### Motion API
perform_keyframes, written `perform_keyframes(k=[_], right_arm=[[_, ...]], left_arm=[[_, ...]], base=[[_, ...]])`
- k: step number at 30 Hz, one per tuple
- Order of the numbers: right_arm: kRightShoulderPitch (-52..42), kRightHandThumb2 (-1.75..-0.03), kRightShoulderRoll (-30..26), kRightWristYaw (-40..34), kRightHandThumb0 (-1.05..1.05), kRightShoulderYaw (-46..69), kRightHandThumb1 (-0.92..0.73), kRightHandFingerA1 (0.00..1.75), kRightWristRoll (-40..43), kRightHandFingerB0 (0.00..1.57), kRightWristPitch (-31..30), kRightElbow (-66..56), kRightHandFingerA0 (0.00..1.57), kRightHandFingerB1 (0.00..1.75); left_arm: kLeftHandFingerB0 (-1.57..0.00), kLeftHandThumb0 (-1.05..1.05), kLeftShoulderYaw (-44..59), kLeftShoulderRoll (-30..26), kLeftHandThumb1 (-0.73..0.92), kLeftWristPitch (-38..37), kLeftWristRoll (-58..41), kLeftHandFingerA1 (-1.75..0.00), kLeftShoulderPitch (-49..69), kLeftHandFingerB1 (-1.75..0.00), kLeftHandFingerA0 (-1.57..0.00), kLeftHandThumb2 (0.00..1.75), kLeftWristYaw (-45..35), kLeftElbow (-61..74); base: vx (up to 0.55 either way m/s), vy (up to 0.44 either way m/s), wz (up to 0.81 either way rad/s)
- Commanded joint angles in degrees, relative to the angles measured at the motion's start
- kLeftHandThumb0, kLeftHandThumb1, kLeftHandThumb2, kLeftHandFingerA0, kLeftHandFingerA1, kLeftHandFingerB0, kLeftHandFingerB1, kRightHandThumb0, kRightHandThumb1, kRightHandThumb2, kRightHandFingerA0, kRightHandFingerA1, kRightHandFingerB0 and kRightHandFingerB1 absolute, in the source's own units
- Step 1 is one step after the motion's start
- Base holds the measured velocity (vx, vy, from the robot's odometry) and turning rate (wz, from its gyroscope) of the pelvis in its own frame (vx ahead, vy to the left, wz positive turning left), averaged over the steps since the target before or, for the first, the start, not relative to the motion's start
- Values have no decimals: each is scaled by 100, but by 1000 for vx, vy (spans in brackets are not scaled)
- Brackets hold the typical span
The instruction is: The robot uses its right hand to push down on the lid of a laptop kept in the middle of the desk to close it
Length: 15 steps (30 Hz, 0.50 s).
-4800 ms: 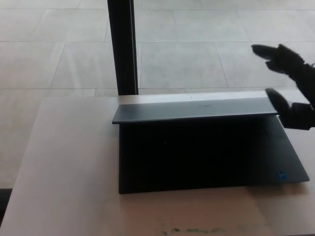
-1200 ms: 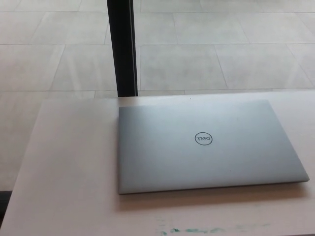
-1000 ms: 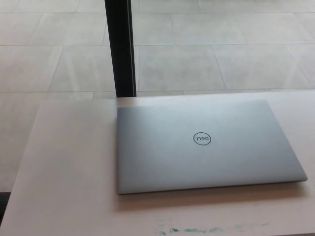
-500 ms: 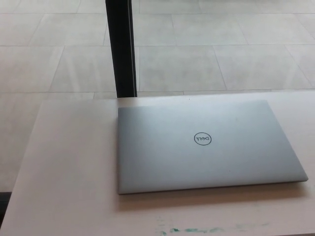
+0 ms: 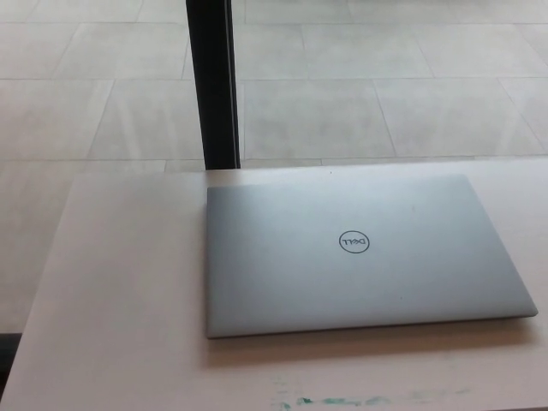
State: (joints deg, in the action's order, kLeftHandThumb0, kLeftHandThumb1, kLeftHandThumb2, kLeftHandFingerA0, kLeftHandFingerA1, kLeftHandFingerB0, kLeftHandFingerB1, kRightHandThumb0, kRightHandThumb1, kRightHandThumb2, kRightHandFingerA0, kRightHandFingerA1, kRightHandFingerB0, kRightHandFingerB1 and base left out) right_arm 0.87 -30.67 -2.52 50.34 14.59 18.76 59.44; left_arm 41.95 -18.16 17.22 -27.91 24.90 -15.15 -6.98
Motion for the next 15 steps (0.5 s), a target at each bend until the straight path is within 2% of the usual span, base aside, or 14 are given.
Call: perform_keyframes(k=[1, 6, 7, 8, 9, 12, 13, 15], right_arm=[[-62, -68, -6, -91, -91, -101, -92, 118, 245, 11, 98, -101, 27, 79], [-89, -68, -57, -99, -91, -180, -92, 117, 301, 13, 112, -45, 29, 79], [-88, -68, -58, -91, -91, -186, -92, 117, 328, 14, 85, -46, 30, 78], [-78, -68, -62, -57, -91, -191, -91, 115, 358, 13, 99, -12, 32, 75], [-54, -68, -72, 9, -92, -196, -91, 113, 391, 15, 131, 68, 33, 74], [4, -67, -92, 97, -91, -221, -90, 112, 437, 18, 217, 228, 35, 72], [-14, -67, -58, 112, -88, -252, -90, 113, 435, 20, 267, 172, 36, 73], [-23, -67, -48, 136, -87, -289, -90, 111, 444, 20, 320, 171, 35, 72]], left_arm=[[-31, -97, 2, -98, 71, 15, 9, -61, -11, -58, -37, 113, -3, 0], [-32, -94, 7, -74, 68, 121, -22, -62, -16, -58, -39, 113, 55, 43], [-29, -101, -15, -89, 70, 50, 26, -60, -10, -54, -40, 95, 21, -6], [-31, -101, -13, -90, 72, 62, 30, -59, -9, -53, -41, 91, 34, -8], [-33, -97, -5, -89, 92, 88, 26, -54, -8, -48, -42, 67, 57, -10], [-36, -94, -27, -117, 91, -8, 87, -53, -41, -45, -42, 66, 29, -141], [-29, -81, -48, -111, 65, -108, 136, -63, -34, -52, -42, 116, 7, -163], [-32, -88, -75, -122, 70, -148, 160, -62, -8, -53, -40, 118, -37, -142]], base=[[0, 0, 0], [0, 0, 0], [0, 0, 0], [0, 0, 0], [0, 0, 0], [0, 0, 0], [0, 0, 0], [0, 0, 0]])
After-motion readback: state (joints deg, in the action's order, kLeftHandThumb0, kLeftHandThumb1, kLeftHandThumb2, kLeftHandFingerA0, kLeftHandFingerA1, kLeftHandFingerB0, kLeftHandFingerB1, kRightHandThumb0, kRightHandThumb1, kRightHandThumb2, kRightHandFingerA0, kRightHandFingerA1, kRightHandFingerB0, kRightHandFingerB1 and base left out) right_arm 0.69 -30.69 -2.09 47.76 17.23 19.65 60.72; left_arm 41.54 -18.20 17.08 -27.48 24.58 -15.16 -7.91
